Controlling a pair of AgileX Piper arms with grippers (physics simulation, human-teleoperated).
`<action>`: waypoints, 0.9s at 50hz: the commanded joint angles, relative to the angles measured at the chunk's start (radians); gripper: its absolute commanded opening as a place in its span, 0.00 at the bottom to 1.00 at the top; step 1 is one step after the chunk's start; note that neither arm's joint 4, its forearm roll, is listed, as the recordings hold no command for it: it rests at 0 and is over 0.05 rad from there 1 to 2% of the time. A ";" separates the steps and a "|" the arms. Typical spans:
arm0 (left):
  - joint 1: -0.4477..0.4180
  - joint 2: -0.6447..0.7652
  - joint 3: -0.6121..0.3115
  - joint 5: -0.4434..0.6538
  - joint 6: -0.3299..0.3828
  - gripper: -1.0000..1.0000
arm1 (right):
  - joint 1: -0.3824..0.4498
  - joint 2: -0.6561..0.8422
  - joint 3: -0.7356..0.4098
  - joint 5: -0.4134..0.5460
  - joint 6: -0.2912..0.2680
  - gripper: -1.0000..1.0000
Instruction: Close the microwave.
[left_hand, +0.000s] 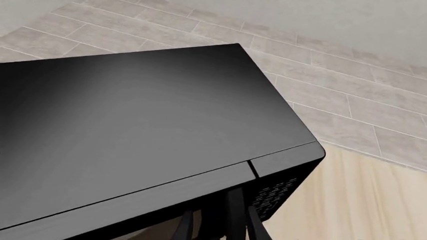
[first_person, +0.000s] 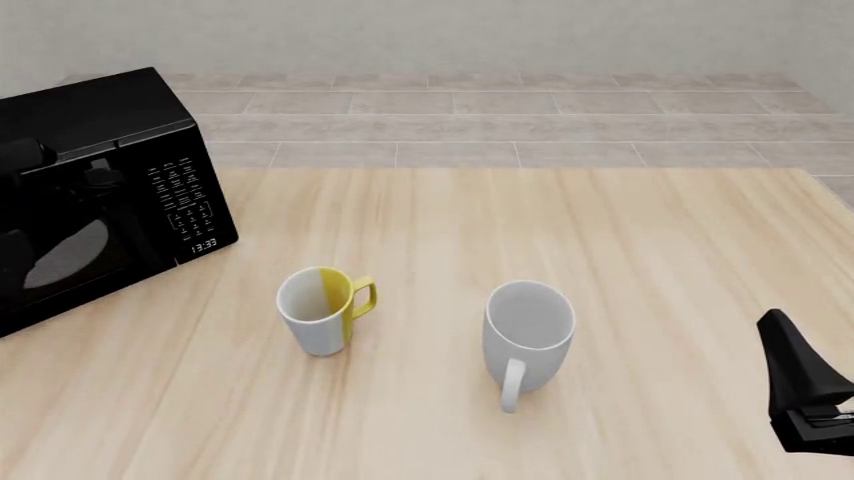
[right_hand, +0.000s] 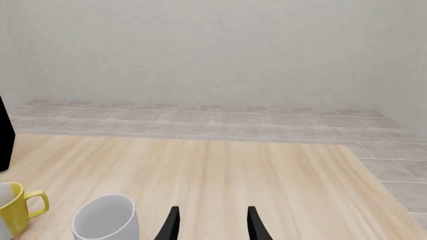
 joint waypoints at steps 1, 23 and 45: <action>0.057 0.173 -0.187 0.028 0.076 1.00 | 0.010 0.002 0.001 -0.004 0.002 1.00; -0.027 -0.113 0.093 -0.060 0.101 1.00 | 0.011 0.045 0.004 -0.036 0.000 1.00; -0.143 -0.846 0.376 0.237 0.152 1.00 | 0.015 0.042 0.004 -0.035 -0.001 1.00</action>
